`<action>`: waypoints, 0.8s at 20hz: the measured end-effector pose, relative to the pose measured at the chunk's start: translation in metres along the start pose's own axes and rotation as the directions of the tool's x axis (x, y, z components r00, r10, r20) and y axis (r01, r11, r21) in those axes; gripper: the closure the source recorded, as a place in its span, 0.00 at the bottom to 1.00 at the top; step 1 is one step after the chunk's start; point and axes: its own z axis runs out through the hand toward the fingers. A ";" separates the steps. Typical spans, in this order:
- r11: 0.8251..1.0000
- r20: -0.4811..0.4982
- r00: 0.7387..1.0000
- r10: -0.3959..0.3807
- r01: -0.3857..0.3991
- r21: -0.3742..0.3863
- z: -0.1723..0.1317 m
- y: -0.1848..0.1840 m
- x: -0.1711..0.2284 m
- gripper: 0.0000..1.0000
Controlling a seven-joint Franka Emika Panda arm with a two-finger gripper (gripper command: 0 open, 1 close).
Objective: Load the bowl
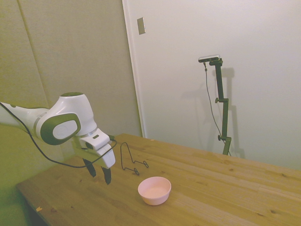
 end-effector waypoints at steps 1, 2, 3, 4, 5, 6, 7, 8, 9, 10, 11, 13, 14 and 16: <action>1.000 0.001 1.000 0.000 0.000 -0.001 0.000 0.000 0.000 0.00; 1.000 0.008 1.000 0.002 -0.002 -0.006 0.001 0.001 0.000 0.00; 1.000 0.000 1.000 0.003 -0.003 -0.010 -0.001 0.003 0.004 0.00; 1.000 -0.024 1.000 0.004 -0.005 -0.021 -0.009 0.006 0.014 0.00; 1.000 -0.047 0.999 0.014 -0.016 -0.027 -0.018 0.011 0.026 0.00; 0.999 -0.068 0.997 0.033 -0.035 -0.029 -0.027 0.018 0.040 0.00; 0.998 -0.085 0.995 0.054 -0.056 -0.029 -0.035 0.024 0.054 0.00; 0.997 -0.096 0.993 0.073 -0.076 -0.029 -0.041 0.029 0.066 0.00; 0.995 -0.104 0.991 0.087 -0.091 -0.032 -0.044 0.033 0.078 0.00; 0.994 -0.107 0.989 0.100 -0.104 -0.035 -0.044 0.036 0.088 0.00; 0.993 -0.105 0.988 0.109 -0.113 -0.039 -0.042 0.037 0.097 0.00; 0.991 -0.099 0.988 0.121 -0.126 -0.042 -0.033 0.034 0.112 0.00; 0.991 -0.097 0.987 0.125 -0.129 -0.044 -0.027 0.031 0.118 0.00; 0.989 -0.092 0.987 0.135 -0.139 -0.048 -0.014 0.025 0.128 0.00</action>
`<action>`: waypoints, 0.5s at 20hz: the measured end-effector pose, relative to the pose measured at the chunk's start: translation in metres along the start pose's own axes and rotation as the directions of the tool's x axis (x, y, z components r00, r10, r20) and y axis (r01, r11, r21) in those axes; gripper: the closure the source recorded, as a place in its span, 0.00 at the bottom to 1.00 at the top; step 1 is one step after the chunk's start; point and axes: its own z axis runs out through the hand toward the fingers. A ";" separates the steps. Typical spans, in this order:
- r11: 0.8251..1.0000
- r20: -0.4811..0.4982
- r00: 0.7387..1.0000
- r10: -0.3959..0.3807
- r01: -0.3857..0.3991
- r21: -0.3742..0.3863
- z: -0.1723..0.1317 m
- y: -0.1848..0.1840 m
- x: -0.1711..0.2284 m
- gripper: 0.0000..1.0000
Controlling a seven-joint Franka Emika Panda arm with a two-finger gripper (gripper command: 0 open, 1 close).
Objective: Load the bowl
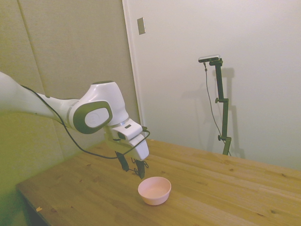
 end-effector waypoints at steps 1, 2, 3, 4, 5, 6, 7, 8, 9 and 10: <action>1.000 0.003 1.000 0.005 -0.005 -0.002 0.007 -0.005 0.003 0.00; 1.000 0.006 1.000 0.010 -0.010 -0.005 0.015 -0.009 0.004 0.00; 1.000 0.012 1.000 0.016 -0.016 -0.009 0.024 -0.014 0.005 0.00; 1.000 0.017 1.000 0.021 -0.020 -0.013 0.032 -0.019 0.006 0.00; 1.000 0.020 1.000 0.023 -0.023 -0.015 0.041 -0.024 0.006 0.00; 1.000 0.022 0.999 0.027 -0.027 -0.016 0.049 -0.028 0.007 0.00; 0.999 0.026 0.999 0.033 -0.033 -0.019 0.056 -0.032 0.007 0.00; 0.999 0.028 0.999 0.037 -0.037 -0.023 0.063 -0.036 0.007 0.00; 0.999 0.031 0.999 0.042 -0.041 -0.028 0.070 -0.039 0.007 0.00; 0.998 0.032 0.998 0.047 -0.046 -0.034 0.076 -0.042 0.008 0.00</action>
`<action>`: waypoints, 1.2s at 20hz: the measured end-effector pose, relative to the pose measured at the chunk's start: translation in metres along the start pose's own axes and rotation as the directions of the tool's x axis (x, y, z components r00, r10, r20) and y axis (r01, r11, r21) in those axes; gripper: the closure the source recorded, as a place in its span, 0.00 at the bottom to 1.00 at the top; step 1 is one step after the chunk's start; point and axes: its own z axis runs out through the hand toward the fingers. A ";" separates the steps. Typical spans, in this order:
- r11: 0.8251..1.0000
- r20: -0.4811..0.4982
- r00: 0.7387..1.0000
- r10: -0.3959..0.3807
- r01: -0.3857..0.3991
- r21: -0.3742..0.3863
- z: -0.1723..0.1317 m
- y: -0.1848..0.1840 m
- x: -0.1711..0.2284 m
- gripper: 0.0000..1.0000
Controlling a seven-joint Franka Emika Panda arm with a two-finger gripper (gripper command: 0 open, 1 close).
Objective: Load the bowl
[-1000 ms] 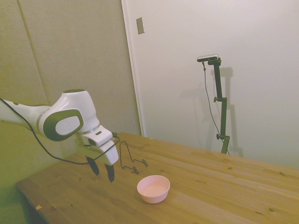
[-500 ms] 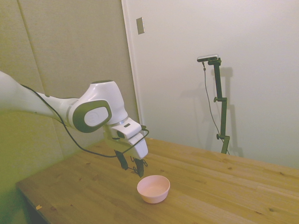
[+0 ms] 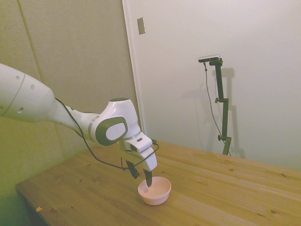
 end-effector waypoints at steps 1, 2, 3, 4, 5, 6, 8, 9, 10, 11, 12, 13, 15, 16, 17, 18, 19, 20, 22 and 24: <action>1.000 -0.002 1.000 0.005 -0.005 -0.008 0.005 -0.002 0.001 1.00; 1.000 -0.001 1.000 0.008 -0.008 -0.016 0.011 -0.004 0.002 1.00; 1.000 0.003 1.000 0.009 -0.009 -0.022 0.015 -0.006 0.003 1.00; 1.000 0.005 1.000 0.010 -0.010 -0.025 0.018 -0.008 0.003 1.00; 1.000 0.007 1.000 0.010 -0.010 -0.028 0.020 -0.009 0.003 1.00; 1.000 0.007 1.000 0.009 -0.009 -0.029 0.021 -0.010 0.003 1.00; 1.000 0.007 1.000 0.006 -0.006 -0.028 0.021 -0.011 0.002 1.00; 1.000 0.007 1.000 0.004 -0.004 -0.028 0.021 -0.012 0.002 1.00; 1.000 0.007 1.000 0.003 -0.002 -0.028 0.021 -0.013 0.001 1.00; 1.000 0.007 1.000 0.001 -0.001 -0.028 0.021 -0.013 0.000 1.00; 1.000 0.007 1.000 0.000 0.000 -0.027 0.021 -0.014 0.000 1.00; 1.000 0.007 1.000 -0.001 0.001 -0.027 0.020 -0.014 0.000 1.00; 1.000 0.006 1.000 -0.001 0.001 -0.027 0.020 -0.014 0.000 1.00; 1.000 0.006 1.000 0.000 0.000 -0.027 0.020 -0.014 0.000 1.00; 1.000 0.006 1.000 0.001 -0.001 -0.027 0.020 -0.013 0.000 1.00; 1.000 0.006 1.000 0.003 -0.003 -0.028 0.020 -0.013 0.001 1.00; 1.000 0.006 1.000 0.004 -0.004 -0.028 0.021 -0.012 0.002 1.00; 1.000 0.007 1.000 0.006 -0.005 -0.028 0.021 -0.012 0.002 1.00; 1.000 0.008 1.000 0.007 -0.007 -0.029 0.022 -0.011 0.003 1.00; 1.000 0.008 1.000 0.010 -0.010 -0.030 0.022 -0.010 0.004 1.00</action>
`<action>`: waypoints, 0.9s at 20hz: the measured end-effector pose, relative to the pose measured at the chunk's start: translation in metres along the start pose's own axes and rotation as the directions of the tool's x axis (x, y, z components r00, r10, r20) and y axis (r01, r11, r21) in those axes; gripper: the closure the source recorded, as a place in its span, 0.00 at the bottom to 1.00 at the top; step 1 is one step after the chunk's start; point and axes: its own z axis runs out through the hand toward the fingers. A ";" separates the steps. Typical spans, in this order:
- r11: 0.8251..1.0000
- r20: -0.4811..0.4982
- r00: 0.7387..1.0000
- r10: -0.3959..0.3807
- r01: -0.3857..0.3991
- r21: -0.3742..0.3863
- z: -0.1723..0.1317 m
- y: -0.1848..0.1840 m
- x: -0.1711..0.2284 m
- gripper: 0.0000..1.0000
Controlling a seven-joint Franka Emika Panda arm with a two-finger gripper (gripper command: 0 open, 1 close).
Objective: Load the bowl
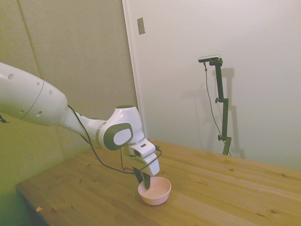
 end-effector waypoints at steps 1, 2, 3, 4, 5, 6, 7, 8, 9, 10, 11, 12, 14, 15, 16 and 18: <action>1.000 0.001 1.000 0.002 -0.002 0.000 0.000 0.001 0.001 1.00; 1.000 0.001 1.000 0.003 -0.003 -0.001 0.001 0.001 0.001 1.00; 1.000 0.002 1.000 0.003 -0.003 -0.001 0.001 0.001 0.001 1.00; 1.000 0.003 1.000 0.002 -0.002 -0.001 0.001 0.001 0.001 1.00; 1.000 0.004 1.000 0.001 -0.001 0.000 0.001 0.001 0.001 1.00; 1.000 0.004 1.000 0.000 0.000 0.002 0.001 0.001 0.002 1.00; 1.000 0.004 1.000 -0.003 0.003 0.005 -0.001 0.001 0.002 1.00; 1.000 0.004 1.000 -0.007 0.007 0.012 -0.004 0.000 0.003 1.00; 1.000 0.004 1.000 -0.010 0.010 0.020 -0.008 0.000 0.003 1.00; 0.999 0.007 1.000 -0.014 0.014 0.029 -0.014 -0.001 0.004 1.00; 0.999 0.010 1.000 -0.021 0.021 0.037 -0.019 -0.001 0.004 1.00; 0.999 0.014 1.000 -0.025 0.025 0.044 -0.024 -0.001 0.005 1.00; 0.997 0.036 0.999 -0.037 0.035 0.066 -0.034 0.000 0.006 1.00; 0.996 0.045 0.998 -0.046 0.042 0.085 -0.041 0.001 0.008 1.00; 0.994 0.051 0.997 -0.050 0.045 0.101 -0.050 0.003 0.010 1.00; 0.988 0.062 0.996 -0.064 0.055 0.142 -0.072 0.006 0.014 1.00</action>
